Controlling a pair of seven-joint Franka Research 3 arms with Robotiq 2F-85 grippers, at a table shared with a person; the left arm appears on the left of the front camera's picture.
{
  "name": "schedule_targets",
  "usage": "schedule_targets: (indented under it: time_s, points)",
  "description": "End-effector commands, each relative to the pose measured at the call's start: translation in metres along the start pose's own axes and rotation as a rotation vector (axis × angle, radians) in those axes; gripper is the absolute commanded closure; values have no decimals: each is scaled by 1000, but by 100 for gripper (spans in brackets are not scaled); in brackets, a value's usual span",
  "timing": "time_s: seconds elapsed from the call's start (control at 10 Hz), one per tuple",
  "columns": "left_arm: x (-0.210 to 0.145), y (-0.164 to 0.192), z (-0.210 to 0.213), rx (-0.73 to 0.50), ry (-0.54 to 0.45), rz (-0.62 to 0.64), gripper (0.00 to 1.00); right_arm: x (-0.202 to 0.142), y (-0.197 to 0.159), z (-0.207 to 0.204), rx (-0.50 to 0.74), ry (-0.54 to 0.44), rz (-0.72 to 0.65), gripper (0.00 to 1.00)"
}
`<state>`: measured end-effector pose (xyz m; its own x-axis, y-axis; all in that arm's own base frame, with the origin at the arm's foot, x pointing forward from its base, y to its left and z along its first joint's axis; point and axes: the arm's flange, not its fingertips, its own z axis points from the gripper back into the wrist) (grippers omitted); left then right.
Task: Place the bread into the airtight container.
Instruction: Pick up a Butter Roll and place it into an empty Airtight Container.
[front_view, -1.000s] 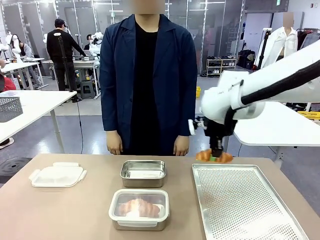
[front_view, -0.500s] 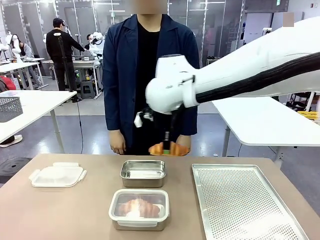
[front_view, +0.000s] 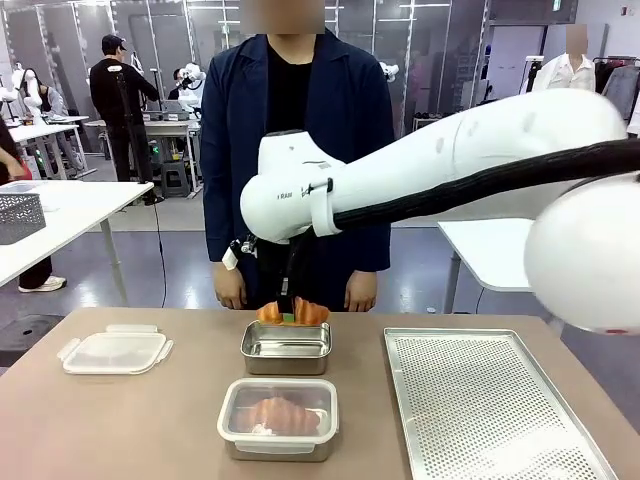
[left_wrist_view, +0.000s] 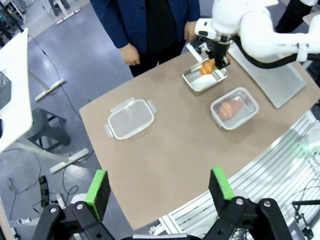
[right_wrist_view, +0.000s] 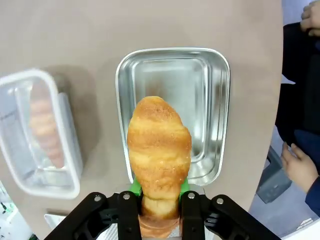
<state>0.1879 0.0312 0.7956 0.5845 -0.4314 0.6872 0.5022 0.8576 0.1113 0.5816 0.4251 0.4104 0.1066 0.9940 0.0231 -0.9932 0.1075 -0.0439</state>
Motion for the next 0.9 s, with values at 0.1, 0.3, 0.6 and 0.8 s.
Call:
schedule_targets:
  time_s: [0.1,0.3,0.6,0.8]
  points:
    - [2,1,2,-1,-3,-2,0,18,-26,-17,-3,19,-46,31]
    - [2,1,2,-1,-3,-2,0,17,-29,-23,22,18,-35,0]
    - [2,1,2,-1,-3,-2,0,4,-28,-25,33,-3,-6,0]
    - [2,1,2,-1,-3,-2,0,-14,-33,-22,47,-34,7,0]
